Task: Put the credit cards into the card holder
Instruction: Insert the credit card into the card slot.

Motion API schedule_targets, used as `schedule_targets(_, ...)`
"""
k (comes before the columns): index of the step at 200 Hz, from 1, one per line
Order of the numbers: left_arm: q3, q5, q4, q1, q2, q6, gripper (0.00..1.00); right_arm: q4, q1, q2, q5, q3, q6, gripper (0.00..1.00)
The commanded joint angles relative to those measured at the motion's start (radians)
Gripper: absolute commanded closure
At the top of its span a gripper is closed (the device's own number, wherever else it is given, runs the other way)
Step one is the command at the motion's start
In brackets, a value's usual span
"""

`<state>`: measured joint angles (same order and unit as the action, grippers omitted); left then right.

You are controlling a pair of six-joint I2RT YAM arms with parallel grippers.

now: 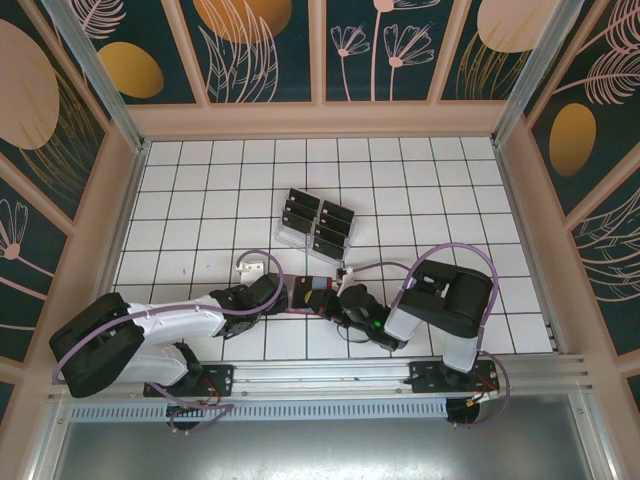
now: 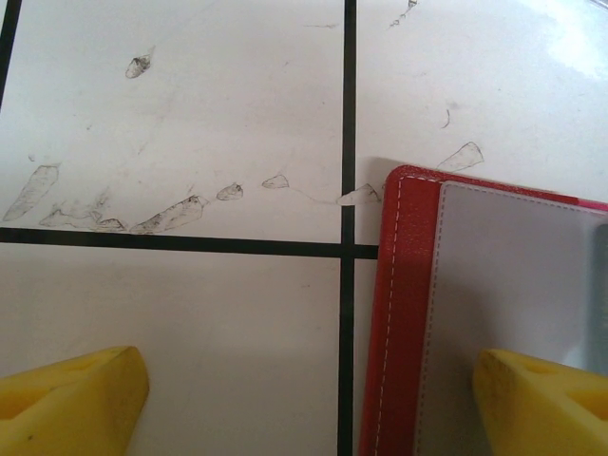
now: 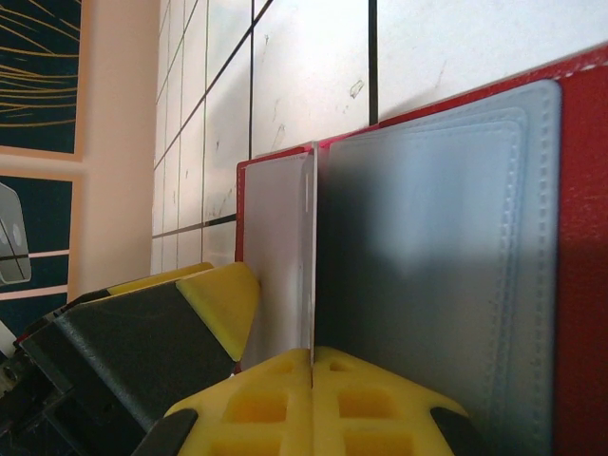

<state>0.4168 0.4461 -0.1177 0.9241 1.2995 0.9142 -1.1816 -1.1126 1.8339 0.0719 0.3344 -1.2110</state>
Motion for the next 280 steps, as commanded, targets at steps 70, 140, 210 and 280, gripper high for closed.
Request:
schedule_targets(70,-0.034,-0.017,-0.065,0.001,0.000,0.006,0.10,0.087,0.005,0.057,-0.014,0.026,0.028,1.00)
schedule_targets(140,0.000,0.009,-0.090,0.000,-0.059,0.040,0.08,0.265,0.040,-0.092,-0.039,0.027,0.100,0.64)
schedule_targets(210,0.061,0.079,-0.131,-0.016,-0.078,0.022,0.04,0.594,0.055,-0.222,-0.021,0.126,0.214,0.48)
schedule_targets(280,-0.012,0.042,-0.112,-0.035,-0.097,0.064,0.05,0.910,0.054,-0.222,0.061,0.278,0.328,0.47)
